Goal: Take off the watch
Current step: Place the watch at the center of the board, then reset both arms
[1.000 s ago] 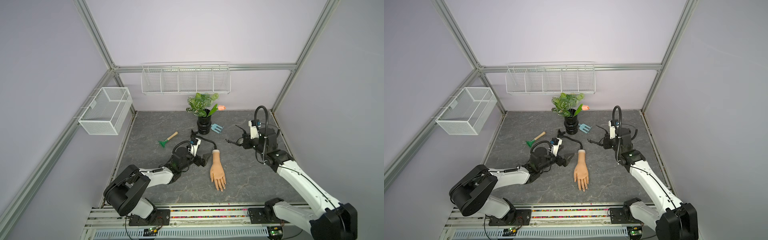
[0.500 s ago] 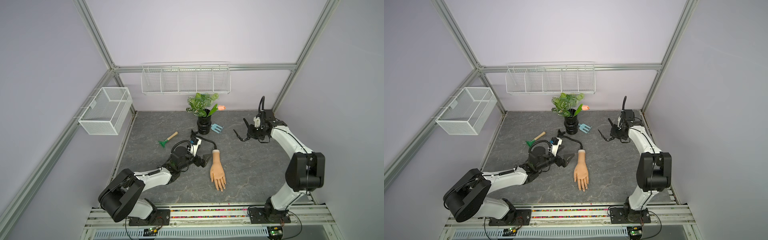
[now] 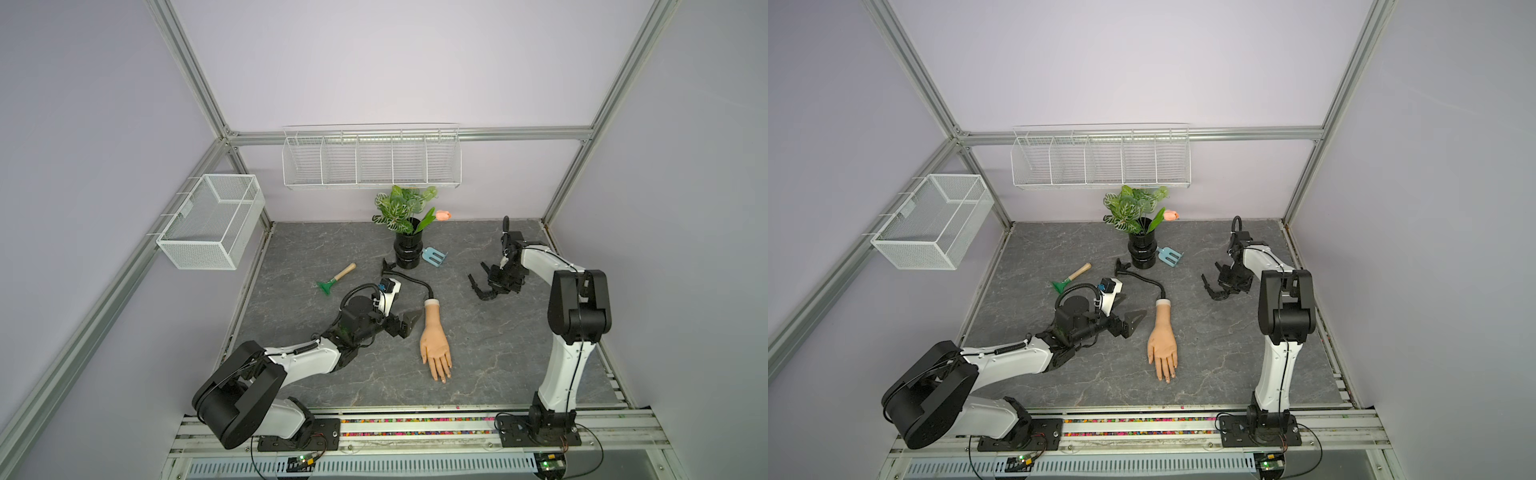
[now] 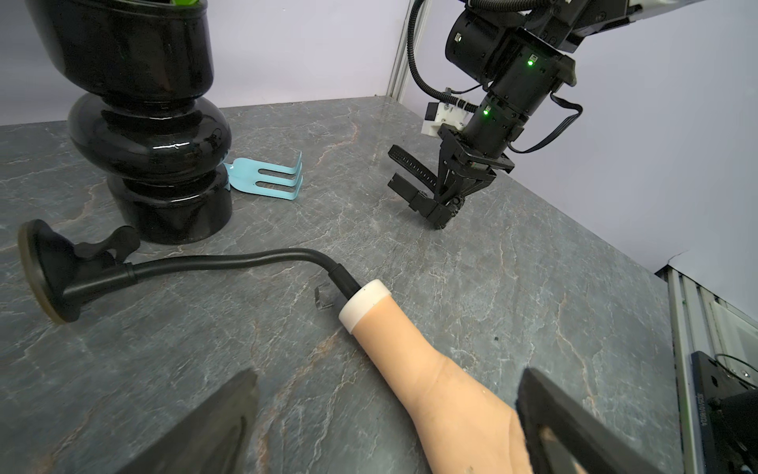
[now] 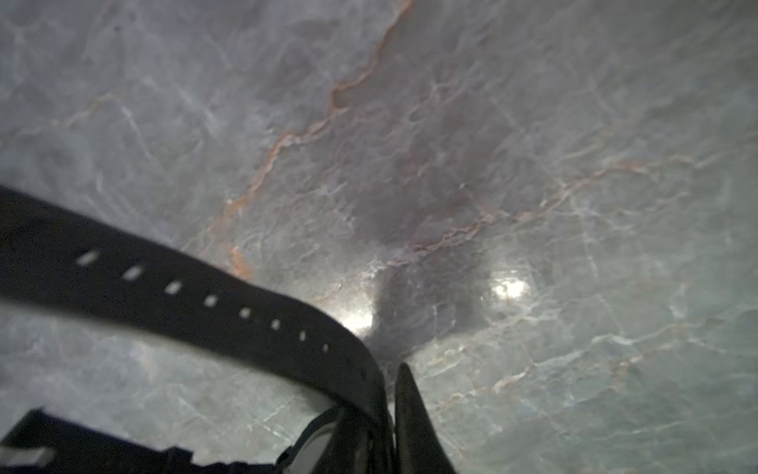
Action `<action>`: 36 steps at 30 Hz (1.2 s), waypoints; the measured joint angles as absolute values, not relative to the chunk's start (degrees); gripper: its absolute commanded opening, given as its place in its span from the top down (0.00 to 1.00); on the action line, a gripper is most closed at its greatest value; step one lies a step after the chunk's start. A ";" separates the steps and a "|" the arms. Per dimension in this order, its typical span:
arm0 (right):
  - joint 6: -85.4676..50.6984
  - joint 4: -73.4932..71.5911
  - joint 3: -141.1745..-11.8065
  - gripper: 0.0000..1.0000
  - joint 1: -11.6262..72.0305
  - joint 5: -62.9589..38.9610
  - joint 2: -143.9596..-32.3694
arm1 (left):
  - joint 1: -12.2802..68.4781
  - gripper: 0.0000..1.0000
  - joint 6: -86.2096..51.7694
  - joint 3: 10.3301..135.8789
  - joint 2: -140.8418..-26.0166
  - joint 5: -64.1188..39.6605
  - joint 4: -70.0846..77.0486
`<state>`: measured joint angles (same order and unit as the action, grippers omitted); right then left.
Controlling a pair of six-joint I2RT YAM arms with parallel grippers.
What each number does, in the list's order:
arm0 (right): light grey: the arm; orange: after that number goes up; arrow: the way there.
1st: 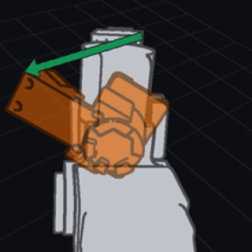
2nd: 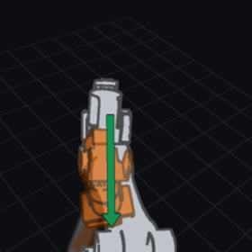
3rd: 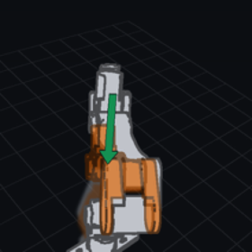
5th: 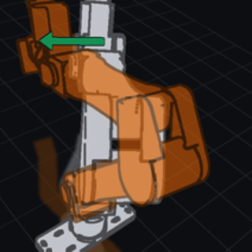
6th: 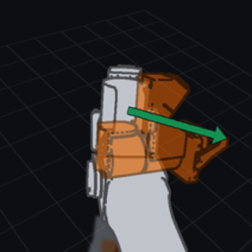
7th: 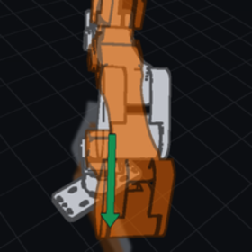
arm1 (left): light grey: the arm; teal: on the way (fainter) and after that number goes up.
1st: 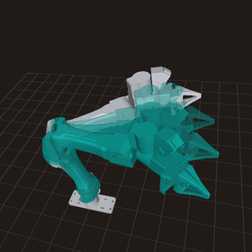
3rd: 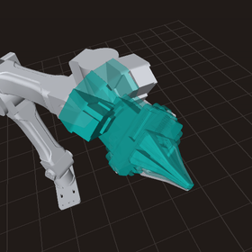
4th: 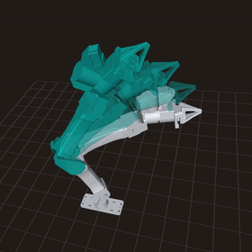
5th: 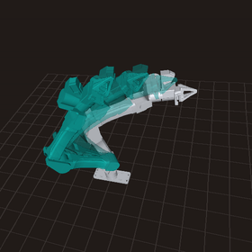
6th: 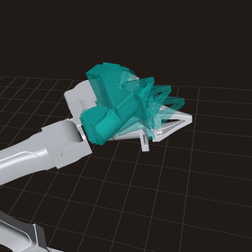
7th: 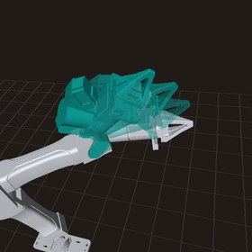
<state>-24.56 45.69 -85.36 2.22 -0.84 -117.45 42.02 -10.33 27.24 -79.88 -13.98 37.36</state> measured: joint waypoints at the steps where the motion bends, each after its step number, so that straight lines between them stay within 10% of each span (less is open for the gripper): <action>1: -24.75 45.67 -85.36 0.63 2.22 -0.23 -117.71 | 42.02 0.01 -10.26 27.03 -79.55 -13.69 37.32; 14: -25.96 36.73 -73.67 0.35 2.24 2.96 -105.12 | 42.06 0.00 -7.33 23.40 -62.59 0.69 30.15; 17: -25.82 27.33 -62.83 0.02 2.22 6.46 -90.54 | 42.13 0.01 -6.61 23.00 -54.76 13.56 26.57; 25: -18.94 -11.66 -26.96 0.11 1.91 21.76 -57.17 | 33.89 0.01 -2.20 16.75 -45.28 43.35 27.51; 36: -8.16 -37.71 -16.47 0.11 1.91 28.86 -72.97 | 12.23 0.00 -4.01 17.85 -68.79 42.02 34.24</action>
